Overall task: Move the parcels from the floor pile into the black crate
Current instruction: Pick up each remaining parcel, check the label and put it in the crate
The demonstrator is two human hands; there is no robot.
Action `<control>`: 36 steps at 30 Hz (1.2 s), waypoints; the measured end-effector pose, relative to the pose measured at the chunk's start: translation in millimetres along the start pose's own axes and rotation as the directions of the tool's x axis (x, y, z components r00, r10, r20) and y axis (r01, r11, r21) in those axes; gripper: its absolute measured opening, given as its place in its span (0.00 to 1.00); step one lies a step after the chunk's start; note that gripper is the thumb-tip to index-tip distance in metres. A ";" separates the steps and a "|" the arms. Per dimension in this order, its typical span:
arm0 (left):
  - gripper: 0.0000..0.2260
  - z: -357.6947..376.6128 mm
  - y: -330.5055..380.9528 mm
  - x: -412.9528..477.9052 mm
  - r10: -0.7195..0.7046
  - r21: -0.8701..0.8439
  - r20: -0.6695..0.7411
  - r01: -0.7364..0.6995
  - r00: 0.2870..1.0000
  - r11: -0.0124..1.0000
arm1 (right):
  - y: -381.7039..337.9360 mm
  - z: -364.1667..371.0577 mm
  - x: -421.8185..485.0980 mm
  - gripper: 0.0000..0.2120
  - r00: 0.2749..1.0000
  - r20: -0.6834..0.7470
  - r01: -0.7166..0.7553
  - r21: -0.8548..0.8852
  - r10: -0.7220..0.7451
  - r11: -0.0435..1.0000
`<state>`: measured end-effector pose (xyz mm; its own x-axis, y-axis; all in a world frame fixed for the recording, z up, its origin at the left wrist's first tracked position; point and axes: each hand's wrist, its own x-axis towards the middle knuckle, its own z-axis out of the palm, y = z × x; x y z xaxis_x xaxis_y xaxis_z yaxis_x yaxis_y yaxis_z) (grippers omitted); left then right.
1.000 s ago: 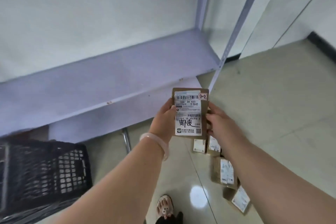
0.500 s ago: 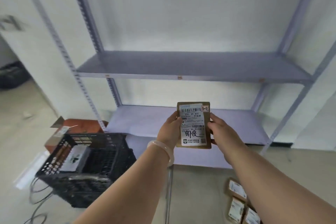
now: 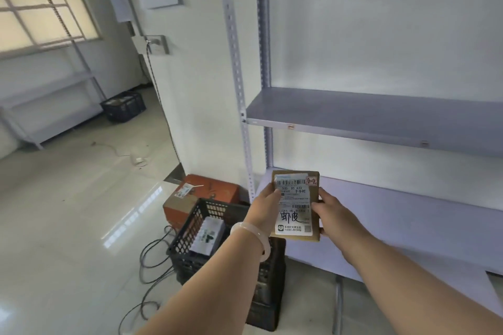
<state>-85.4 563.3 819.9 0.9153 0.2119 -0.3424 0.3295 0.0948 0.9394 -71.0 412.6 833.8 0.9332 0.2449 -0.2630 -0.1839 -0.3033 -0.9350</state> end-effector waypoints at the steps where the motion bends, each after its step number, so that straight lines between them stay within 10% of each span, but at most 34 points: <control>1: 0.09 -27.0 0.8 9.5 -0.006 0.020 -0.015 0.006 1.000 1.000 | -4.6 26.1 11.1 0.18 1.000 0.017 -0.015 0.011 0.014 1.000; 25: 0.13 -267.7 -129.2 244.2 -0.450 -0.171 -0.032 0.438 0.893 0.882 | 81.0 289.0 267.9 0.22 0.861 0.242 -0.443 -0.072 0.447 0.894; 36: 0.24 -353.1 -264.0 404.7 -0.506 0.178 -0.235 0.549 0.830 0.817 | 204.3 424.5 403.2 0.24 0.754 0.197 -0.650 0.084 0.627 0.755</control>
<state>116.3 967.5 427.4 0.5381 0.3565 -0.7638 0.8129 0.0203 0.5821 136.6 840.4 435.7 0.5272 0.1761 -0.8313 -0.7715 -0.3109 -0.5551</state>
